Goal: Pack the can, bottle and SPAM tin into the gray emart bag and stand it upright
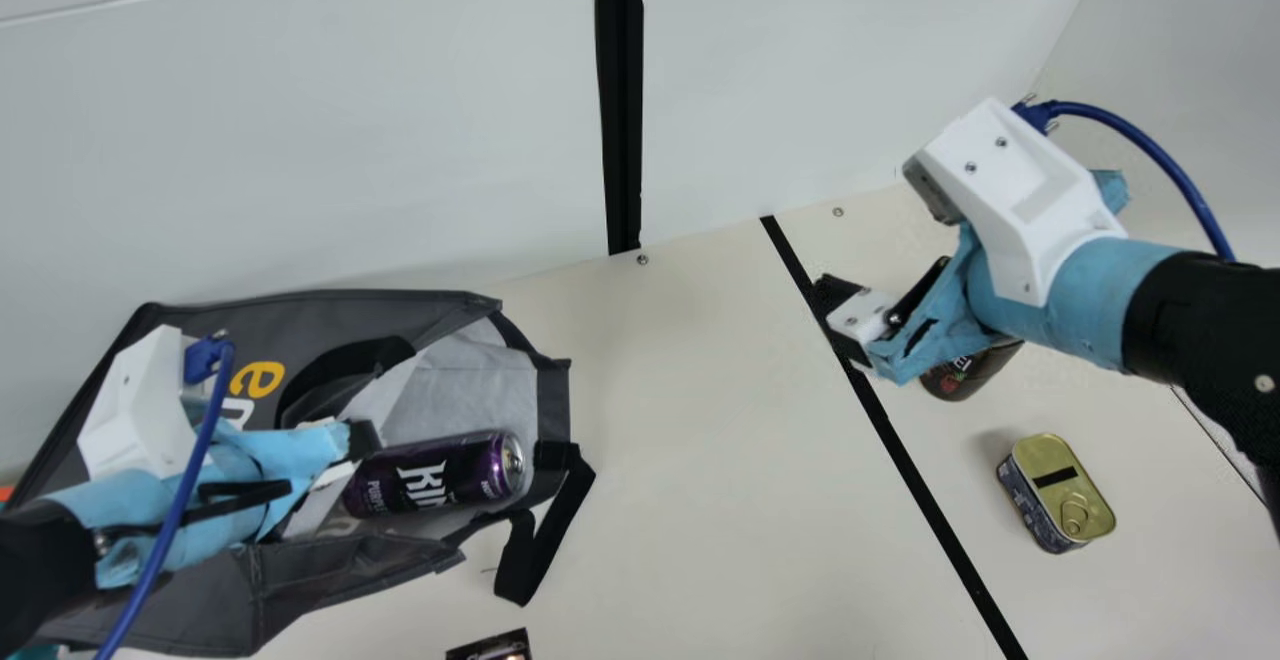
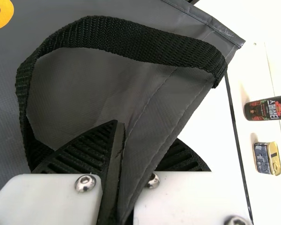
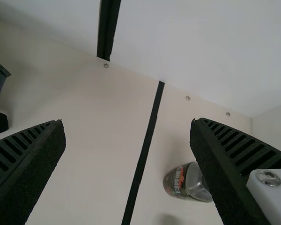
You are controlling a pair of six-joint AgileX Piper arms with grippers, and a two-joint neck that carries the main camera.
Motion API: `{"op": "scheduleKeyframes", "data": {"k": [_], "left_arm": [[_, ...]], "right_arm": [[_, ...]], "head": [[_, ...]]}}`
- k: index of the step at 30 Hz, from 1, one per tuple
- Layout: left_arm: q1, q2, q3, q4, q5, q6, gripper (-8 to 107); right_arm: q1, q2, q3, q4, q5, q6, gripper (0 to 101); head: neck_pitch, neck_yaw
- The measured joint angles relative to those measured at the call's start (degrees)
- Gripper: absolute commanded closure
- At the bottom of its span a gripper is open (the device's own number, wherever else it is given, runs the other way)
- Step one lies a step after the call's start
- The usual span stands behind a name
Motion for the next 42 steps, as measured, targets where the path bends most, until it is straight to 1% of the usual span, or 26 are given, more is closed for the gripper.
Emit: {"op": "scheduleKeyframes", "data": {"k": [8, 13, 25, 30, 37, 42], "left_arm": [[0.0, 0.0, 0.0, 0.0, 0.0, 0.0, 107], [0.0, 0.0, 0.0, 0.0, 0.0, 0.0, 107], [0.0, 0.0, 0.0, 0.0, 0.0, 0.0, 107], [0.0, 0.0, 0.0, 0.0, 0.0, 0.0, 107], [0.0, 0.0, 0.0, 0.0, 0.0, 0.0, 107], [0.0, 0.0, 0.0, 0.0, 0.0, 0.0, 107]], "right_arm": [[0.46, -2.15, -2.0, -7.42, 3.39, 5.27, 6], [0.81, -3.32, -3.6, -11.99, 6.19, 8.07, 6], [2.01, -4.69, -8.56, -20.45, 12.6, 13.31, 6], [1.15, -5.34, -8.22, -21.94, 12.72, 14.22, 6], [-1.37, -6.7, -7.73, -22.01, 12.55, 13.93, 6], [-3.37, -7.51, -7.29, -21.0, 12.61, 13.47, 6]], "head": [[0.0, 0.09], [0.09, 0.0], [0.0, 0.09], [0.0, 0.09], [0.0, 0.09], [0.0, 0.09]]}}
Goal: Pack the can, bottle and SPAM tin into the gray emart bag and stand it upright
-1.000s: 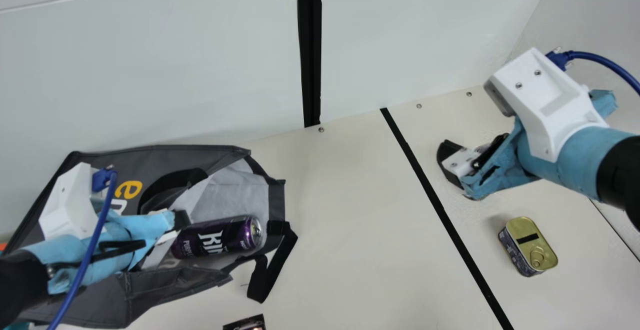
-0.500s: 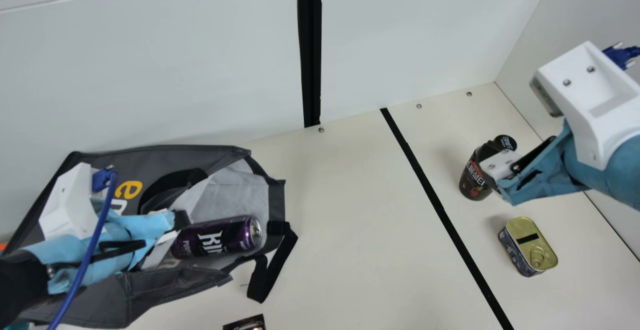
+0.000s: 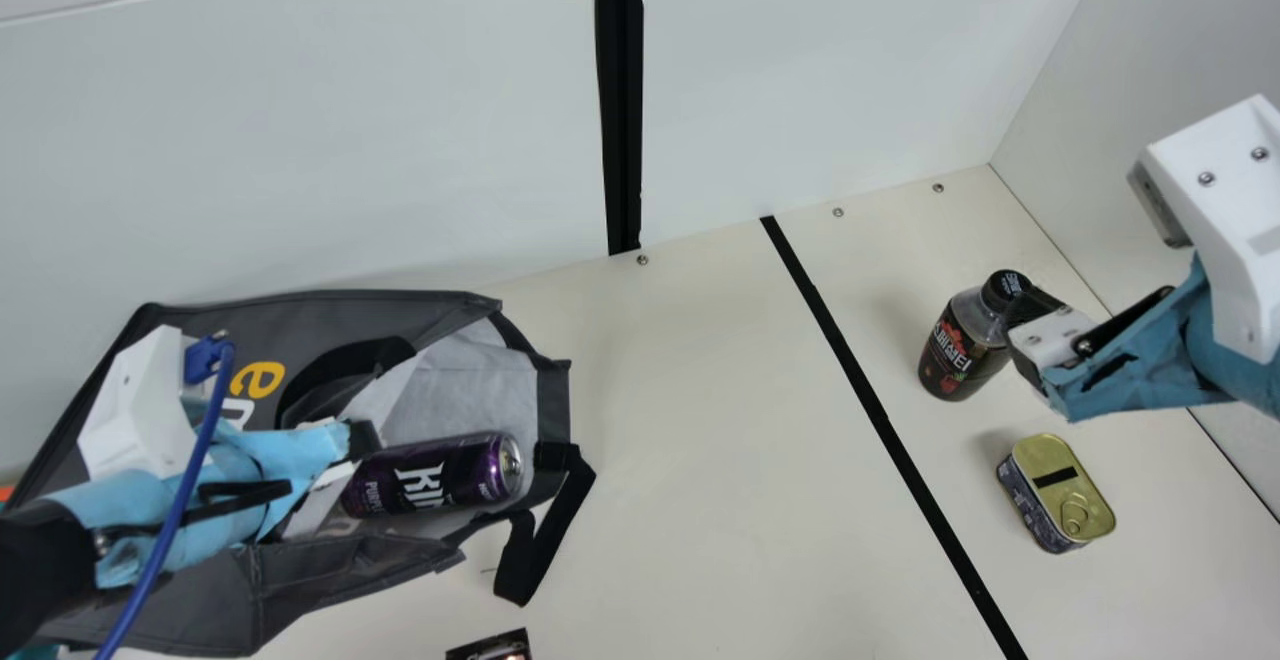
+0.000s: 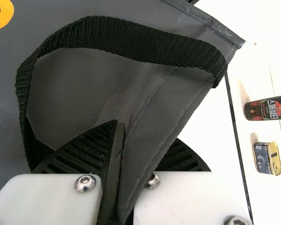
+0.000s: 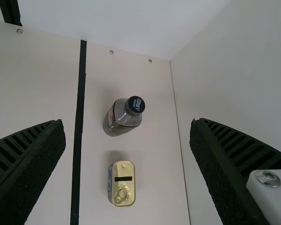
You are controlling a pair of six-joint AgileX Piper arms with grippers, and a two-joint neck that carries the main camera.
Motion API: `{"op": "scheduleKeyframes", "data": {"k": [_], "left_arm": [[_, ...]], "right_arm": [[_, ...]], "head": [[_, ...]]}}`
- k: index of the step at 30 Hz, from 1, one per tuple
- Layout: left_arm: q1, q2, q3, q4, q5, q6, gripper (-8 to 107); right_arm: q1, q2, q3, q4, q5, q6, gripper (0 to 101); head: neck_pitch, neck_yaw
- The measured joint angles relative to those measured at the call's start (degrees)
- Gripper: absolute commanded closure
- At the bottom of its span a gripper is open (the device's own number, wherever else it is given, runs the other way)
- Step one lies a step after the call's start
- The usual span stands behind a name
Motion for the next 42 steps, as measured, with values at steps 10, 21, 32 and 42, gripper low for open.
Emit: {"op": "scheduleKeyframes", "data": {"k": [10, 21, 32, 42], "left_arm": [[0.0, 0.0, 0.0, 0.0, 0.0, 0.0, 107], [0.0, 0.0, 0.0, 0.0, 0.0, 0.0, 107], [0.0, 0.0, 0.0, 0.0, 0.0, 0.0, 107], [0.0, 0.0, 0.0, 0.0, 0.0, 0.0, 107]], "right_arm": [[-3.24, -1.38, 0.14, 4.46, -0.07, 4.15, 6], [-4.64, -3.3, 1.45, 5.28, -0.15, 12.23, 6], [-5.1, -5.39, 3.68, 5.1, -0.1, 19.5, 6], [-4.98, -6.39, 4.76, 4.71, -0.16, 22.57, 6]], "head": [[0.0, -0.09], [0.0, 0.0], [0.0, 0.0], [0.0, -0.09]]}}
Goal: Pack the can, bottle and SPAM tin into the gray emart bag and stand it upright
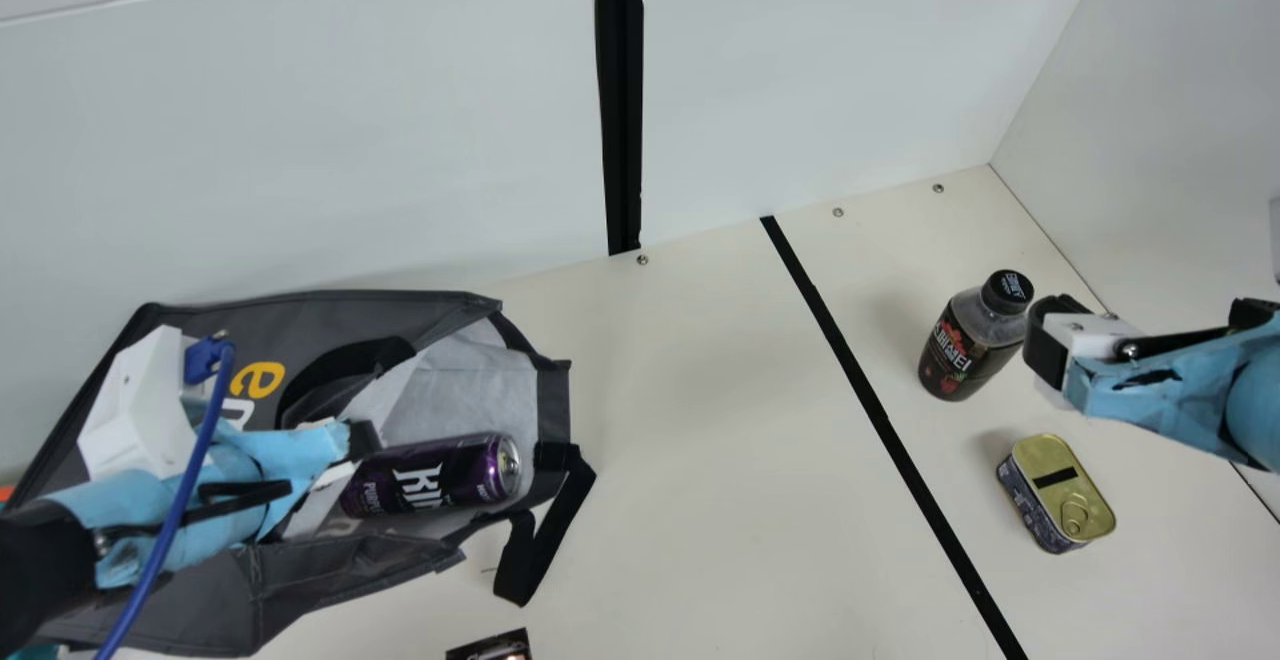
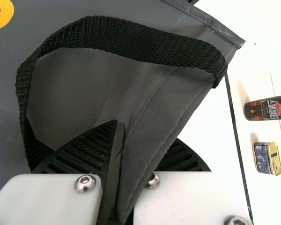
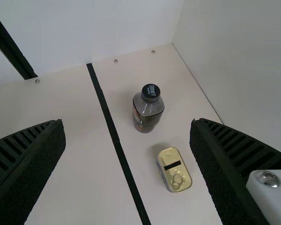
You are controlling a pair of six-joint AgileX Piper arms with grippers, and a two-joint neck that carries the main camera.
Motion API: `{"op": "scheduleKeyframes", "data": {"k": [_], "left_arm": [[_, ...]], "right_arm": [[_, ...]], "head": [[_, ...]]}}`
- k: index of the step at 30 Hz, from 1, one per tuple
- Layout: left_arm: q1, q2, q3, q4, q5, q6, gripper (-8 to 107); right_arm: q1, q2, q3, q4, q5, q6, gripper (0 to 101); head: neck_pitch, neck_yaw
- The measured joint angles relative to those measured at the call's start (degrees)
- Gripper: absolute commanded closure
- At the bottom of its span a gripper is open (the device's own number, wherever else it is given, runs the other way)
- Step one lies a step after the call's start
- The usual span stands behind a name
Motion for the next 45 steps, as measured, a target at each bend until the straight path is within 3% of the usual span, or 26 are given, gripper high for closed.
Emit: {"op": "scheduleKeyframes", "data": {"k": [10, 19, 45], "left_arm": [[0.0, 0.0, 0.0, 0.0, 0.0, 0.0, 107], [0.0, 0.0, 0.0, 0.0, 0.0, 0.0, 107], [0.0, 0.0, 0.0, 0.0, 0.0, 0.0, 107]], "right_arm": [[0.52, 0.13, 0.68, -0.42, 0.05, 0.35, 6], [-1.07, 2.3, -0.21, -0.72, 0.04, -3.24, 6], [-10.29, 13.96, -6.07, 8.23, 0.03, -14.14, 6]], "head": [[0.0, 0.0], [0.0, 0.0], [0.0, 0.09]]}}
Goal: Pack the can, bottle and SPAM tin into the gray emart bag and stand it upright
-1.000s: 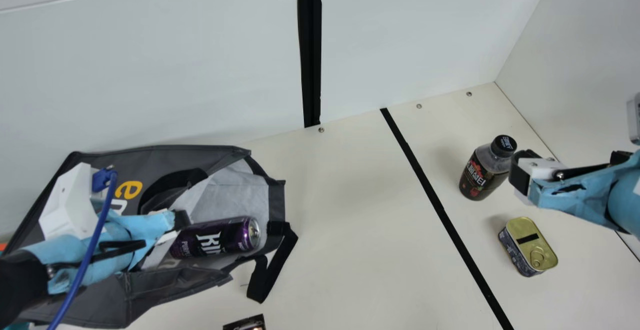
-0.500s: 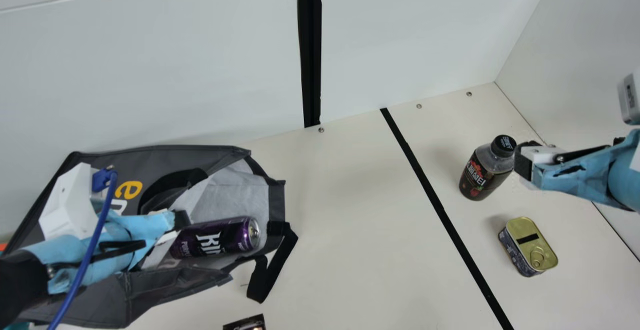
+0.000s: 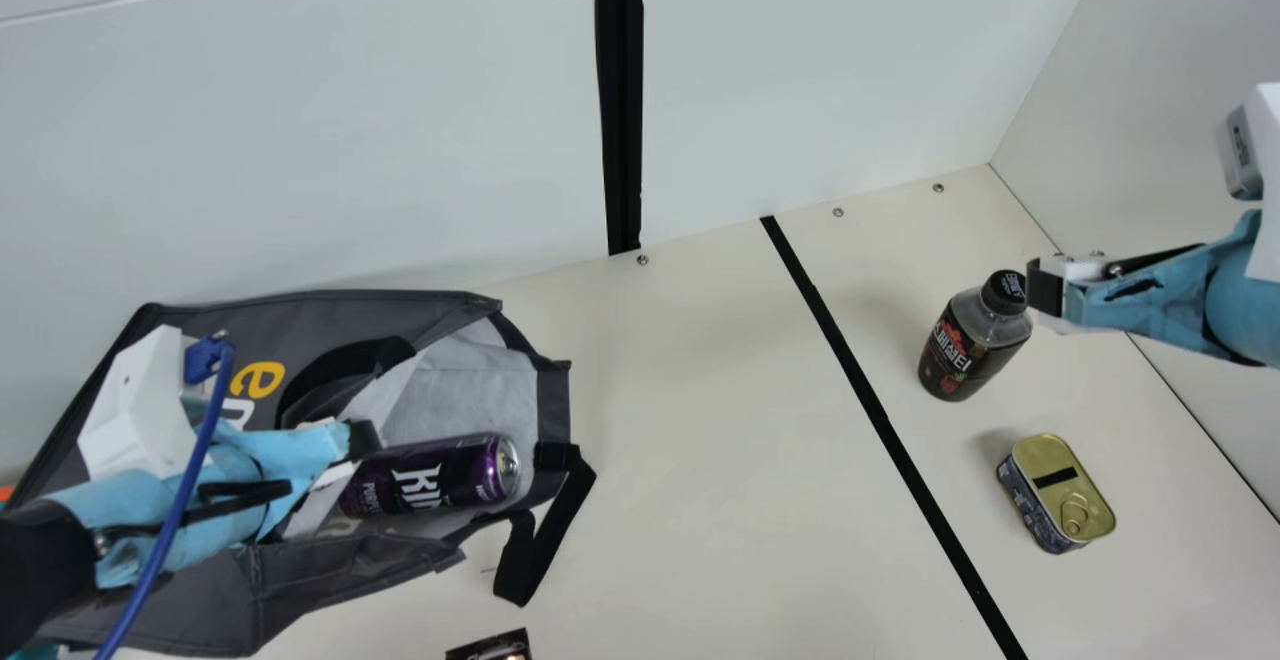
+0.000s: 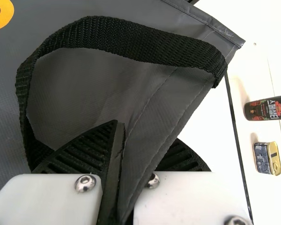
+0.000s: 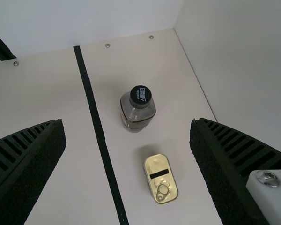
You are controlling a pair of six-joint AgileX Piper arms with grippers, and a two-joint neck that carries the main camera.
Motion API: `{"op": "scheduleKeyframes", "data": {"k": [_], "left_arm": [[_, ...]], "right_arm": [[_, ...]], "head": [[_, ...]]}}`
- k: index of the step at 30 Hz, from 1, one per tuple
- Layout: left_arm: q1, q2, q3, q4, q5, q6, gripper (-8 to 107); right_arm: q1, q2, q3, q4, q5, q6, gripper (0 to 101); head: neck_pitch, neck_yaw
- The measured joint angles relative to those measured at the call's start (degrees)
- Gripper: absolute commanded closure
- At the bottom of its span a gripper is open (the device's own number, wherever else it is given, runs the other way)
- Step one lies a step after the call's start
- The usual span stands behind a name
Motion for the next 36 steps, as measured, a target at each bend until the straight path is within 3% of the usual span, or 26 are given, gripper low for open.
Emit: {"op": "scheduleKeyframes", "data": {"k": [36], "left_arm": [[0.0, 0.0, 0.0, 0.0, 0.0, 0.0, 107]], "right_arm": [[-5.87, 16.49, -4.07, 7.42, -0.08, -9.05, 6]], "head": [[0.0, 0.0]]}}
